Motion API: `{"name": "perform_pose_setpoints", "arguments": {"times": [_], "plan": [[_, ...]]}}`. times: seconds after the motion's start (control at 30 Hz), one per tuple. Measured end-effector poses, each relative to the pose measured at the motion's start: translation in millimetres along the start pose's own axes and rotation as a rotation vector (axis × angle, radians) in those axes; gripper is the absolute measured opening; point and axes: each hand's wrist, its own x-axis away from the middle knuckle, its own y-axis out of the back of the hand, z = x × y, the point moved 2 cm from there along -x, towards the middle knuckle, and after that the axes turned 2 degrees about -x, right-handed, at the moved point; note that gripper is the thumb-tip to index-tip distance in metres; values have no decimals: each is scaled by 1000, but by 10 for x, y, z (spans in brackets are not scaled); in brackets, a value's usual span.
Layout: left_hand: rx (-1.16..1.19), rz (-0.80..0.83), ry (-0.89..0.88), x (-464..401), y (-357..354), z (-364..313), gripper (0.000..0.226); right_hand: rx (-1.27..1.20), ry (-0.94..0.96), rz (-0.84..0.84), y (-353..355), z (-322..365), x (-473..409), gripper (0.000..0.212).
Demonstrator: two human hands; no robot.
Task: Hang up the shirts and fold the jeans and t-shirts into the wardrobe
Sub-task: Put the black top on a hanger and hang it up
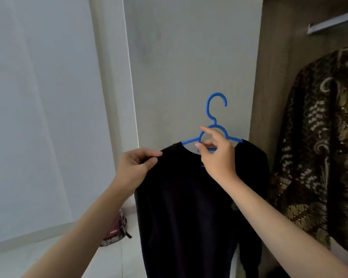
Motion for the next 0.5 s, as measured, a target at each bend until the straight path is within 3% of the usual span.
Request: {"name": "perform_pose_setpoints", "arguments": {"times": [0.17, 0.37, 0.5], "plan": [[-14, 173, -42, -407, -584, 156, 22, 114, 2, -101, 475, -344, -277, 44], [-110, 219, -192, -969, -1134, 203, 16, 264, 65, -221, 931, -624, -721, 44], [-40, 298, -280, -1375, -1546, 146, 20, 352, 85, -320, 1187, -696, -1066, 44]]}}
